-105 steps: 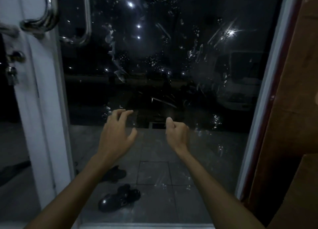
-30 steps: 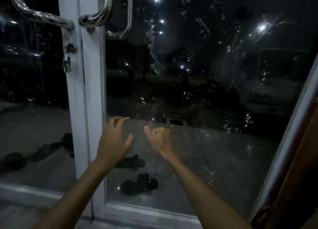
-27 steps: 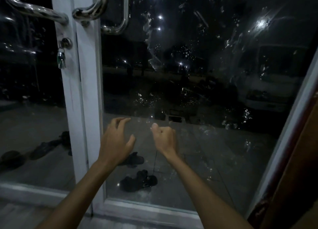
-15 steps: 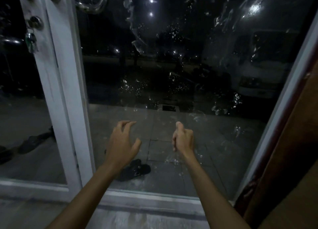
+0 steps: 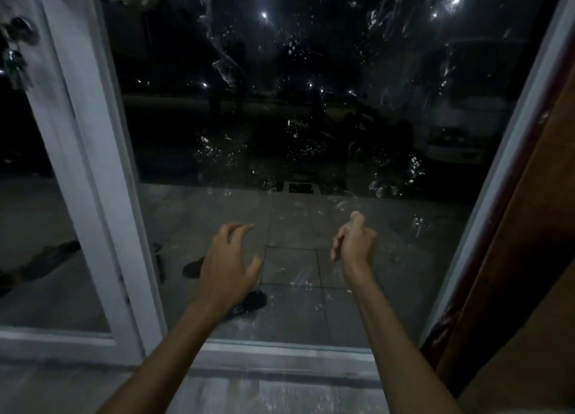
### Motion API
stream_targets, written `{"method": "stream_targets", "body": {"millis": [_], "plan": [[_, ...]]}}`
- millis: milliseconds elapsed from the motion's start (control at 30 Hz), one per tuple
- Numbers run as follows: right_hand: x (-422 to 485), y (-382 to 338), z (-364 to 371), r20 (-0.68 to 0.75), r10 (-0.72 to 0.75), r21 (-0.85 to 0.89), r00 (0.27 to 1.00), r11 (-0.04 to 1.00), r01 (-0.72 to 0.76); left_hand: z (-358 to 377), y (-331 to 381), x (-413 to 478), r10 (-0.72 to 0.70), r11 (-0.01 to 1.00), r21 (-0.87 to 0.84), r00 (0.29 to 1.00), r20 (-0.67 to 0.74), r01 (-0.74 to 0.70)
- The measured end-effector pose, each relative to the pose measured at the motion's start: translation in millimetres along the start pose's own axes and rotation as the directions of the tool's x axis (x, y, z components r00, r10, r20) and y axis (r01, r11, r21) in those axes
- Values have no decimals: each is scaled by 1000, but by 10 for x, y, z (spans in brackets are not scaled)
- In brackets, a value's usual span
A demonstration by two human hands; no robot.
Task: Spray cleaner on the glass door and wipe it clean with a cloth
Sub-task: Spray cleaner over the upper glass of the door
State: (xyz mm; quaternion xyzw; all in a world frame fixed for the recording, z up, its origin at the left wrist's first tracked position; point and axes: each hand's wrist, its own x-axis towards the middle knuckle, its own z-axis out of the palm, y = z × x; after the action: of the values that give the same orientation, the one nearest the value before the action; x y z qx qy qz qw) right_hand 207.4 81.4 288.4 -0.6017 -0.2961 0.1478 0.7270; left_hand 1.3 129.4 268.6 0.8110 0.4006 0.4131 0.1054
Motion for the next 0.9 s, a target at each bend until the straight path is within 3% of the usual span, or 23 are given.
{"method": "stream_targets", "body": {"millis": [133, 233, 367, 400, 500, 533, 600, 667, 767, 900], "plan": [[12, 107, -61, -31, 64, -19, 997, 998, -65, 101, 22, -3, -6, 1000, -18, 1000, 22, 6], [68, 118, -194, 73, 160, 28, 984, 986, -162, 155, 43, 21, 16, 1000, -22, 1000, 8, -16], [171, 15, -462, 87, 140, 394, 986, 905, -163, 235, 59, 4, 16, 1000, -23, 1000, 8, -16], [167, 38, -495, 96, 110, 415, 989, 899, -140, 271, 72, -17, 20, 999, -29, 1000, 15, -20], [48, 214, -480, 246, 64, 166, 967, 980, -107, 382, 115, -96, 18, 1000, -20, 999, 42, -17], [34, 245, -531, 230, 114, 197, 967, 967, -161, 417, 131, -123, 5, 1000, -27, 998, 57, -3], [78, 242, -753, 74, 243, 483, 967, 840, -248, 491, 161, -182, -5, 999, -48, 996, 86, 9], [164, 302, -938, -24, 305, 627, 952, 746, -224, 539, 163, -223, 9, 999, -48, 995, 104, -4], [119, 446, -976, 17, 298, 453, 954, 849, -273, 580, 151, -230, 26, 998, -61, 994, 106, -19], [139, 559, -1013, -10, 404, 367, 915, 853, -372, 654, 232, -250, 44, 996, -79, 991, 125, -34]]}}
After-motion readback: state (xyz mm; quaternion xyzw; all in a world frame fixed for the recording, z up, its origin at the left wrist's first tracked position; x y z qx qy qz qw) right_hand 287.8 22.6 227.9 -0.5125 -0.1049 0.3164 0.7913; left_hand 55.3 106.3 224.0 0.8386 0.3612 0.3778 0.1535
